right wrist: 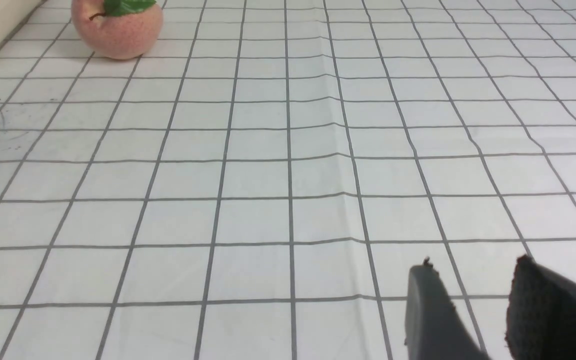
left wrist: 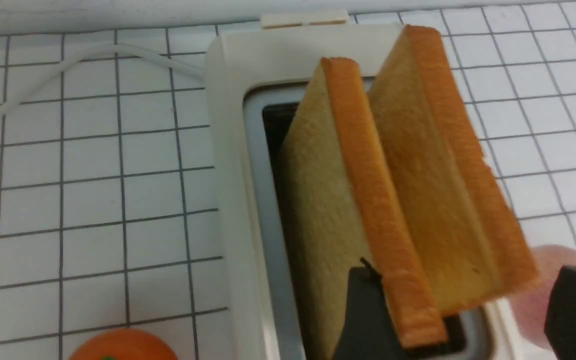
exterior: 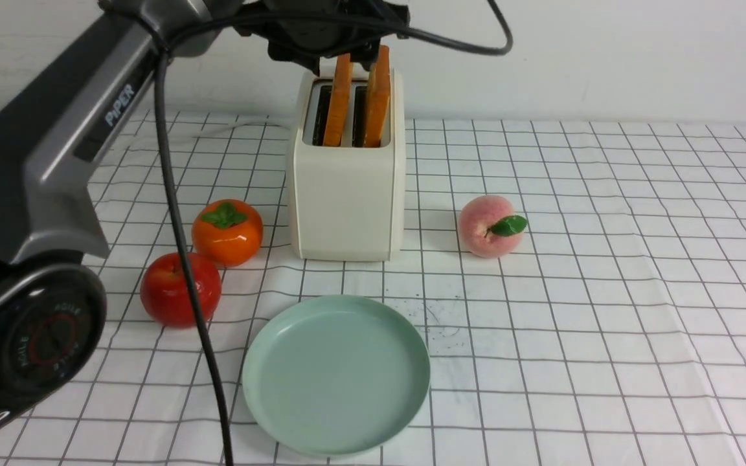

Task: Take toasted bread from bread machine on white checkered table place on plate.
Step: 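Reach for a toast slice standing in the toaster with the left gripper, then place the slice of bread on the plate with the left gripper, then grasp the toast slice in the toaster and pull it up out of the slot with the right gripper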

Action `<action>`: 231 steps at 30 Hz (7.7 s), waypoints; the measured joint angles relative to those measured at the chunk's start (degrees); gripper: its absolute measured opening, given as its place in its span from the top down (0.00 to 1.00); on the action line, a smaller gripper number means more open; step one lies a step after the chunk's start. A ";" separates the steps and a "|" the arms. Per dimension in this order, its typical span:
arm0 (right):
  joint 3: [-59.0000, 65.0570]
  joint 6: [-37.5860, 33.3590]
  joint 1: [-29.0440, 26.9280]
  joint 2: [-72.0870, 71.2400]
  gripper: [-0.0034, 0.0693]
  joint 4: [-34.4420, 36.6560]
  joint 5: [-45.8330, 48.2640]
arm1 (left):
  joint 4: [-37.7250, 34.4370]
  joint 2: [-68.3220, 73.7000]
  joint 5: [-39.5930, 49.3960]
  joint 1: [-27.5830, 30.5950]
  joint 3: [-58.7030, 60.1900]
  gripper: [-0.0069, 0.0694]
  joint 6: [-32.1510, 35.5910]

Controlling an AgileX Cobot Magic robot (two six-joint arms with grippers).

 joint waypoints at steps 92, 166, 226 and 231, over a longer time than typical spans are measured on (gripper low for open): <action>0.00 0.00 0.00 0.00 0.62 0.00 0.00 | -94.92 -38.38 -23.36 13.56 96.40 0.79 78.07; 0.00 -0.25 0.00 0.00 0.62 -0.80 -0.14 | -57.08 -89.47 -46.48 13.54 107.06 0.93 54.19; -140.09 3.98 28.70 125.35 0.67 13.03 37.43 | -57.77 -90.14 -43.02 13.54 107.13 0.93 54.01; -143.47 4.31 28.75 130.17 0.39 12.22 30.09 | -57.77 -90.14 -43.02 13.54 107.13 0.93 54.01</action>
